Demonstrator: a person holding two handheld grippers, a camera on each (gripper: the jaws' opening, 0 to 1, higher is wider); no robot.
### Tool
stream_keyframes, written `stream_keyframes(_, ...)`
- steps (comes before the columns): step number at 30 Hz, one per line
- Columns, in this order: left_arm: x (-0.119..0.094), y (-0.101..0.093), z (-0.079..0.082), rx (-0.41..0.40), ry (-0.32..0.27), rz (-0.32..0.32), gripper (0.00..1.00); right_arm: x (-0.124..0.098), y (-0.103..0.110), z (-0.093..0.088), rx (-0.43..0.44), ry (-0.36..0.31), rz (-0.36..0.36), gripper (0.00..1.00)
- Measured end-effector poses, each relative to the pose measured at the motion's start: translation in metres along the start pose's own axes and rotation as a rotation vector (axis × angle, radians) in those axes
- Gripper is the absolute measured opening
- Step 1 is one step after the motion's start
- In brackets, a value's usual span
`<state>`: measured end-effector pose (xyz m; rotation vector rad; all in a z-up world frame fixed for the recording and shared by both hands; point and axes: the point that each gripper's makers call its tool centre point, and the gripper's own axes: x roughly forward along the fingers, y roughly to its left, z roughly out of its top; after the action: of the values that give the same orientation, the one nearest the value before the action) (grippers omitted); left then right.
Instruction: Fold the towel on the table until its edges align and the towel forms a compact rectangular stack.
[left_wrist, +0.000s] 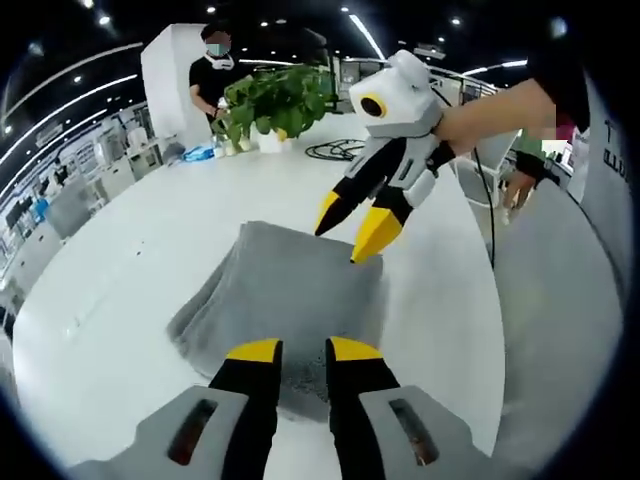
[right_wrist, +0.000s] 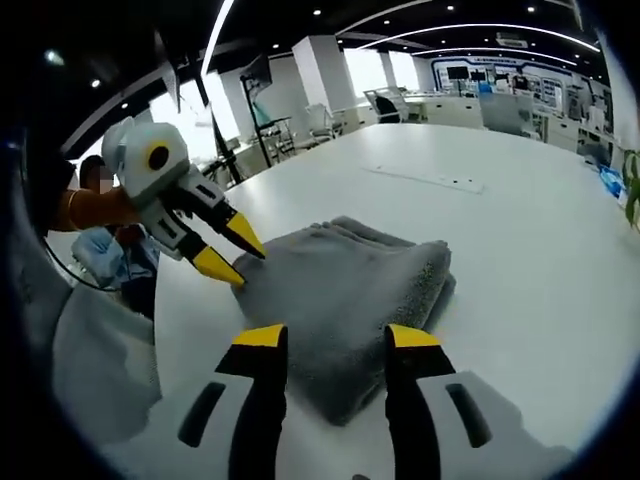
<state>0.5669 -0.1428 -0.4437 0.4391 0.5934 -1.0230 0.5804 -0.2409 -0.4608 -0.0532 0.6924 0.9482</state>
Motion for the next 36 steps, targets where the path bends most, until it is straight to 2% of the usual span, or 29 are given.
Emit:
stream_keyframes(3,-0.002,-0.006,-0.002,-0.019,-0.002,-0.010,0.19,-0.004,0.005,-0.005,0.004,0.006,-0.002,0.38)
stream_keyframes(9,-0.003,-0.012,-0.010,-0.006,0.028,0.024,0.24,-0.009,0.010,-0.015,-0.021,0.021,-0.031,0.41)
stream_keyframes(10,-0.002,-0.008,-0.012,-0.002,0.034,0.029,0.25,-0.009,0.010,-0.018,-0.027,0.026,-0.037,0.42)
stream_keyframes(12,-0.004,-0.012,-0.016,0.040,0.072,0.038,0.25,-0.010,0.010,-0.023,-0.041,0.043,-0.047,0.44)
stream_keyframes(18,0.006,-0.013,-0.030,0.062,0.099,0.063,0.26,-0.006,0.007,-0.036,-0.054,0.075,-0.060,0.44)
stream_keyframes(20,0.009,-0.015,-0.032,0.074,0.108,0.075,0.27,-0.006,0.010,-0.034,-0.054,0.081,-0.062,0.44)
stream_keyframes(24,0.016,-0.012,-0.040,0.114,0.126,0.096,0.28,-0.001,0.006,-0.040,-0.056,0.094,-0.065,0.43)
stream_keyframes(32,0.024,-0.005,-0.051,0.124,0.132,0.126,0.30,0.006,-0.003,-0.046,-0.071,0.122,-0.085,0.38)
stream_keyframes(36,0.023,-0.003,-0.049,0.129,0.132,0.130,0.29,0.011,-0.007,-0.046,-0.067,0.132,-0.093,0.34)
